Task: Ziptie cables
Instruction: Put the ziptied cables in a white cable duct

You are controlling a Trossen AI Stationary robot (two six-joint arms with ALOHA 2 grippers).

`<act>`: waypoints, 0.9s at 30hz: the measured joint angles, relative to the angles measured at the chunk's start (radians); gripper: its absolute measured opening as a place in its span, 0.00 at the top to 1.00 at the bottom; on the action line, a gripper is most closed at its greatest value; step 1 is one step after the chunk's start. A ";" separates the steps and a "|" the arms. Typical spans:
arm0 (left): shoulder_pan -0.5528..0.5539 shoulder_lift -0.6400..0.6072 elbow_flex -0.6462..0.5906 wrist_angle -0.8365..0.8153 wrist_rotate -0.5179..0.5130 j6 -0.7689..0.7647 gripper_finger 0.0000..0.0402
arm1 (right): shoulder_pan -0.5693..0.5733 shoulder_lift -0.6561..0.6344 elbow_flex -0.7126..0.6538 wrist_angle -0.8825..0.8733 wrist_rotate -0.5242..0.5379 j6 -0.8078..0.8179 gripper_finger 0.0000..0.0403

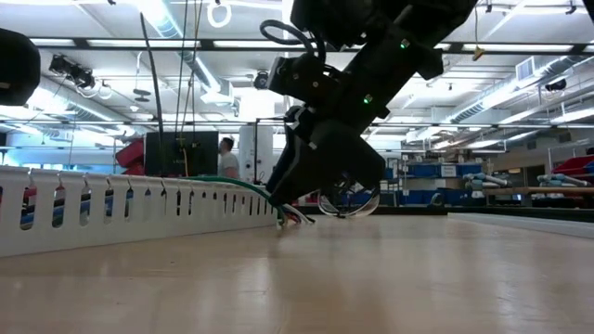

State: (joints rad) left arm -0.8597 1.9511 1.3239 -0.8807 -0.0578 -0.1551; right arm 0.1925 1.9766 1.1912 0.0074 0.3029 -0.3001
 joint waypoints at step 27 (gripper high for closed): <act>0.000 0.000 0.000 -0.001 -0.011 -0.028 1.00 | -0.011 0.044 0.000 0.011 0.092 -0.063 0.98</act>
State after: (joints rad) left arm -0.8597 1.9511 1.3239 -0.8814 -0.0687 -0.1829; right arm 0.1818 2.0209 1.1916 0.0188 0.3945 -0.3634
